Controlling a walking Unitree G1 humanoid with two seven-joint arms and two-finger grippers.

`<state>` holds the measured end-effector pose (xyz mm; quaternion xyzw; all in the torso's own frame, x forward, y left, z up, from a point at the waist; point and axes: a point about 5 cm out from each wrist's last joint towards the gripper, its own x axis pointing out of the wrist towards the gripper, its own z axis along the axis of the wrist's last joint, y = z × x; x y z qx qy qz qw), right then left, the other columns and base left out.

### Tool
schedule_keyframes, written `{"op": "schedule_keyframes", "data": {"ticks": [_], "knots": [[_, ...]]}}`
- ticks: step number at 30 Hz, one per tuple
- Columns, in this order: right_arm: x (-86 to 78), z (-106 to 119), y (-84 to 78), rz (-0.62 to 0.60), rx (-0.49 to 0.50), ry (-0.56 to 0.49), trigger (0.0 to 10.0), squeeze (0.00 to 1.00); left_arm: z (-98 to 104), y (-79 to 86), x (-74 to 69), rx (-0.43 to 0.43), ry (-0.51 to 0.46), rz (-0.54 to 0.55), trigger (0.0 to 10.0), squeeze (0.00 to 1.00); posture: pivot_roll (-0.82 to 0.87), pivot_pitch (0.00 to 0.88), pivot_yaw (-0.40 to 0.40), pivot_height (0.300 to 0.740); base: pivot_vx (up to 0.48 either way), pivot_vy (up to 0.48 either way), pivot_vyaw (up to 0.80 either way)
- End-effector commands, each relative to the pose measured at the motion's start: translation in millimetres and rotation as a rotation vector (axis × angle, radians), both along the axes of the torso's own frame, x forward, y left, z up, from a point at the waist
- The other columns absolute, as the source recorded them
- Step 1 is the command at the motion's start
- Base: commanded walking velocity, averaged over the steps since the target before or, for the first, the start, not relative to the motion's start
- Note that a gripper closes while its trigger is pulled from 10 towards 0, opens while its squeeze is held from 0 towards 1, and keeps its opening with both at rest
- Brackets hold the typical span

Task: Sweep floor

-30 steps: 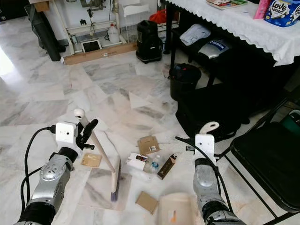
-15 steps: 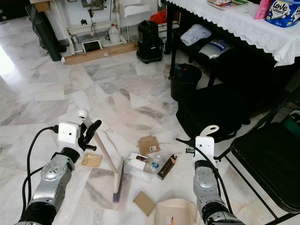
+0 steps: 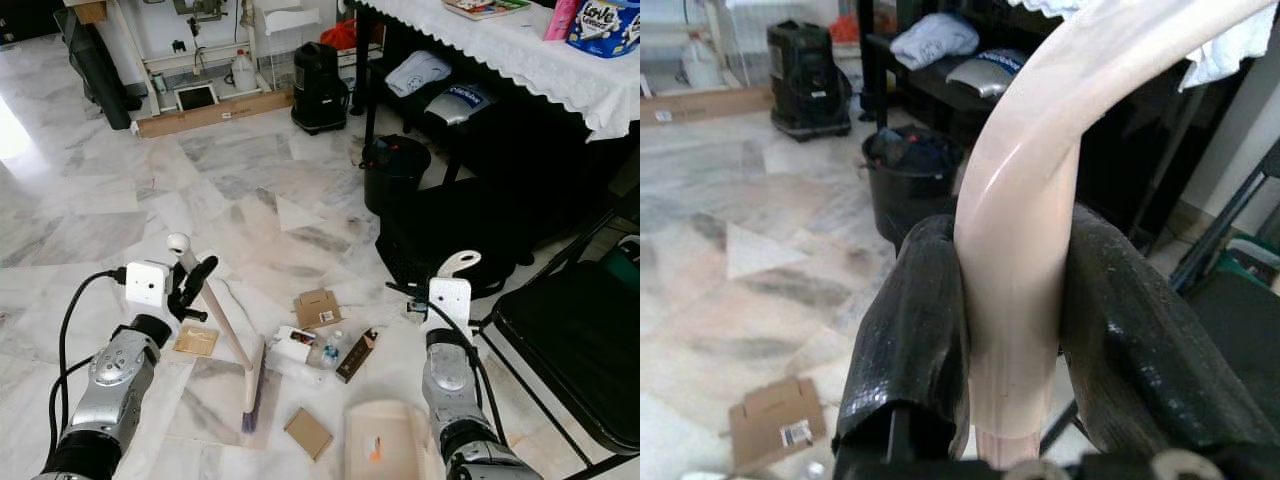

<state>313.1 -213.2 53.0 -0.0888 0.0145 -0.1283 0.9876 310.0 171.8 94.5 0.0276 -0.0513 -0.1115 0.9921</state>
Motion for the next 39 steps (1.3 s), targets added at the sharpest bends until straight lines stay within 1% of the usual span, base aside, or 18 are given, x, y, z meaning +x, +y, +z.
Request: {"op": "schedule_keyframes", "data": {"ticks": [1, 2, 3, 6, 8, 9, 11, 14, 15, 19, 21, 25, 27, 32, 33, 35, 36, 39], "knots": [[2.5, 4, -0.4, -0.006, 0.02, -0.022, 10.0, 0.0, 13, 2.2, 4.3, 0.0, -0.062, 0.0, 10.0, 0.0, -0.01, 0.069, 0.015, 0.74, 0.0, 0.0, 0.0], [2.1, 3, -0.2, -0.006, 0.026, -0.016, 10.0, 0.0, 13, 2.4, 4.4, 0.0, -0.064, 0.0, 10.0, 0.0, -0.01, 0.07, 0.015, 0.74, 0.0, 0.0, 0.0], [-0.4, -4, 1.0, -0.005, 0.057, 0.02, 10.0, 0.0, 15, 2.7, 5.1, 0.003, -0.068, 0.001, 10.0, 0.0, -0.01, 0.07, 0.015, 0.74, 0.0, 0.0, 0.0], [-5.2, -16, 4.0, -0.006, 0.134, 0.084, 10.0, 0.0, 16, 3.1, 5.6, 0.006, -0.072, 0.001, 10.0, 0.0, 0.0, 0.072, 0.016, 0.74, 0.0, 0.0, 0.0], [-10.2, -24, 5.0, -0.015, 0.153, 0.125, 10.0, 0.0, 16, 3.4, 5.5, 0.008, -0.071, 0.0, 10.0, 0.0, 0.0, 0.073, 0.017, 0.74, 0.0, 0.0, 0.0], [-10.2, -24, 5.0, -0.015, 0.153, 0.125, 10.0, 0.0, 16, 3.4, 5.5, 0.008, -0.071, 0.0, 10.0, 0.0, 0.0, 0.073, 0.017, 0.74, 0.0, 0.0, 0.0], [-16.5, -31, 4.3, -0.028, 0.151, 0.16, 10.0, 0.0, 14, 3.3, 4.2, 0.01, -0.063, -0.007, 10.0, 0.0, 0.0, 0.073, 0.017, 0.74, 0.0, 0.0, 0.0], [-19.3, -34, 3.5, -0.03, 0.146, 0.172, 10.0, 0.0, 13, 2.9, 3.4, 0.01, -0.058, -0.011, 10.0, 0.0, 0.0, 0.075, 0.018, 0.74, 0.0, 0.0, 0.0], [-23.0, -38, 2.4, -0.031, 0.142, 0.192, 10.0, 0.0, 12, 2.4, 2.4, 0.009, -0.053, -0.014, 10.0, 0.0, 0.0, 0.075, 0.018, 0.74, 0.0, 0.0, 0.0], [-26.0, -41, 0.8, -0.033, 0.142, 0.202, 10.0, 0.0, 11, 2.3, 1.8, 0.009, -0.045, -0.017, 10.0, 0.0, 0.01, 0.078, 0.016, 0.74, 0.0, 0.0, 0.0], [-28.0, -44, -0.4, -0.033, 0.142, 0.226, 10.0, 0.0, 8, 1.7, 1.4, 0.009, -0.028, -0.028, 10.0, 0.0, 0.0, 0.079, 0.017, 0.74, 0.0, 0.0, 0.0], [-28.1, -45, -0.6, -0.032, 0.132, 0.246, 10.0, 0.0, 7, 1.2, 1.4, 0.01, -0.019, -0.032, 10.0, 0.0, 0.0, 0.079, 0.018, 0.74, 0.0, 0.0, 0.0], [-26.8, -46, -0.3, -0.04, 0.122, 0.271, 10.0, 0.0, 6, 0.7, 1.7, 0.009, -0.013, -0.032, 10.0, 0.0, -0.02, 0.08, 0.014, 0.74, 0.0, 0.0, 0.0], [-22.6, -43, 2.4, -0.042, 0.134, 0.263, 10.0, 0.0, 4, -0.7, 2.1, 0.01, -0.002, -0.036, 10.0, 0.0, -0.03, 0.08, 0.01, 0.74, 0.0, 0.0, 0.0], [-21.9, -44, 4.0, -0.032, 0.119, 0.278, 10.0, 0.0, 4, -0.7, 2.1, 0.01, 0.0, -0.036, 10.0, 0.0, -0.03, 0.08, 0.01, 0.74, 0.0, 0.0, 0.0], [-21.5, -44, 5.5, -0.025, 0.121, 0.283, 10.0, 0.0, 4, -0.8, 2.2, 0.01, 0.002, -0.036, 10.0, 0.0, -0.03, 0.081, 0.006, 0.74, 0.0, 0.0, 0.0], [-21.2, -45, 7.1, -0.017, 0.103, 0.31, 10.0, 0.0, 4, -1.1, 2.3, 0.009, 0.005, -0.036, 10.0, 0.0, -0.04, 0.079, 0.005, 0.74, 0.0, 0.0, 0.0], [-20.8, -46, 8.2, -0.02, 0.101, 0.328, 10.0, 0.0, 3, -1.3, 2.2, 0.007, 0.007, -0.036, 10.0, 0.0, -0.04, 0.08, 0.002, 0.74, 0.0, 0.0, 0.0]]}}
